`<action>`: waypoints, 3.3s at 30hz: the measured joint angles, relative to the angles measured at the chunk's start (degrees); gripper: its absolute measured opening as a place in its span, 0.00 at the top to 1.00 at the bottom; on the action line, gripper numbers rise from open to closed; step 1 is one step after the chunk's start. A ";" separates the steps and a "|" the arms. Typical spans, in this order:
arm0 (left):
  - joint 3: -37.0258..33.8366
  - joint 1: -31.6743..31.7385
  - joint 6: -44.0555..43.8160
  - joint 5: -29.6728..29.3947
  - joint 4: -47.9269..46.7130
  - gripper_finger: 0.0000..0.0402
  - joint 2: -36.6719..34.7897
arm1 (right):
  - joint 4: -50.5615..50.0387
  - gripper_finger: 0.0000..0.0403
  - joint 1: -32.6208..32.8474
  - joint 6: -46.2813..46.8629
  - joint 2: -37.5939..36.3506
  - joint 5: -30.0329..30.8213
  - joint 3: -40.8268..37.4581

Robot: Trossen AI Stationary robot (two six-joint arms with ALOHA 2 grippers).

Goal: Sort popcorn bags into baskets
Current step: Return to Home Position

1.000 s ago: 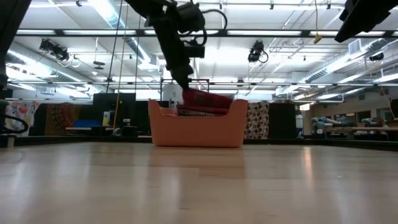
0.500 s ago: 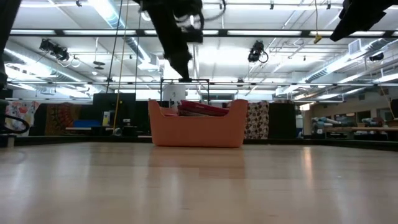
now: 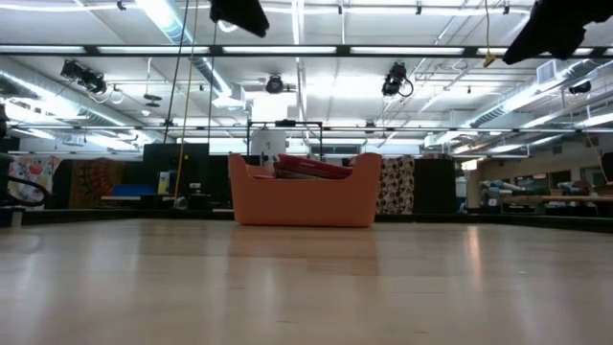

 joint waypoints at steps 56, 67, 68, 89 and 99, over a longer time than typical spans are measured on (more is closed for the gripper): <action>-0.07 -20.17 -18.13 -13.96 -9.28 0.65 -12.34 | 45.29 0.97 -0.27 -16.16 -57.26 5.33 -41.48; -0.07 -21.36 -18.13 -10.46 -2.02 0.65 -10.60 | 53.85 0.98 -0.37 -14.96 -56.80 5.94 -48.10; -0.07 -21.60 -18.05 -9.98 -0.37 0.65 -10.28 | 53.73 0.98 -0.37 -14.98 -56.80 6.06 -48.10; -11.29 -22.45 -14.18 0.65 12.83 0.65 -9.07 | 53.77 0.97 -0.37 -30.05 -56.67 11.59 -48.10; -36.31 -22.11 -20.27 0.86 34.28 0.65 -29.12 | 54.32 0.96 -0.37 -29.99 -56.66 8.71 -48.10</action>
